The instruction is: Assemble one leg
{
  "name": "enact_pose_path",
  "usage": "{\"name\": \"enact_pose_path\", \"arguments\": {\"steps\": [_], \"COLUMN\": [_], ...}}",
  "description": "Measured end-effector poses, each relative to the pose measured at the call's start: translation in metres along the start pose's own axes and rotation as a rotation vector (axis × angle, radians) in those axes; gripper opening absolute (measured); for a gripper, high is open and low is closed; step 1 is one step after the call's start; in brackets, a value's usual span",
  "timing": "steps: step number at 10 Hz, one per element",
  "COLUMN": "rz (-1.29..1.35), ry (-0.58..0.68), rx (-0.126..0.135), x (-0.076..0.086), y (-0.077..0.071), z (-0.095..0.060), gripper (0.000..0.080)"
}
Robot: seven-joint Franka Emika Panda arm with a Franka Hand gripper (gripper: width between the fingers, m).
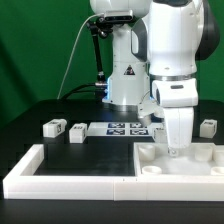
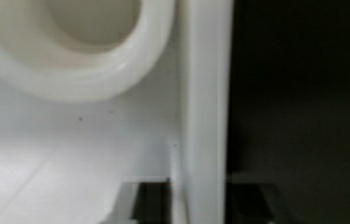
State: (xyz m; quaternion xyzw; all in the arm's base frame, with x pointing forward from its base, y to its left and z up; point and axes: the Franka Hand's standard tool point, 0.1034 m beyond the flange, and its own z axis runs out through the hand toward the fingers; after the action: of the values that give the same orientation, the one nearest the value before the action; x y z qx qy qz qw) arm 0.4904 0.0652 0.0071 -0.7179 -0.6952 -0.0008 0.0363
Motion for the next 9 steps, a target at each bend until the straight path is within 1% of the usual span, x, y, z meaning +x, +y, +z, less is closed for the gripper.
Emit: {"name": "enact_pose_path", "arguments": {"steps": [1, 2, 3, 4, 5, 8, 9], "rz": [0.000, 0.001, 0.001, 0.001, 0.002, 0.005, 0.045], "ry": [0.000, 0.000, 0.000, 0.000, 0.000, 0.000, -0.005], "rx": [0.000, 0.000, 0.000, 0.000, 0.000, -0.001, -0.011], "x": [0.000, 0.000, -0.001, -0.001, -0.001, -0.001, 0.001], "y": [0.000, 0.000, 0.000, 0.000, 0.000, 0.000, -0.002], "z": [0.000, 0.000, 0.000, 0.000, 0.000, -0.001, -0.010], "gripper": [0.0304, 0.0439, 0.0439, 0.0595, 0.0632, 0.0649, 0.0649]}}
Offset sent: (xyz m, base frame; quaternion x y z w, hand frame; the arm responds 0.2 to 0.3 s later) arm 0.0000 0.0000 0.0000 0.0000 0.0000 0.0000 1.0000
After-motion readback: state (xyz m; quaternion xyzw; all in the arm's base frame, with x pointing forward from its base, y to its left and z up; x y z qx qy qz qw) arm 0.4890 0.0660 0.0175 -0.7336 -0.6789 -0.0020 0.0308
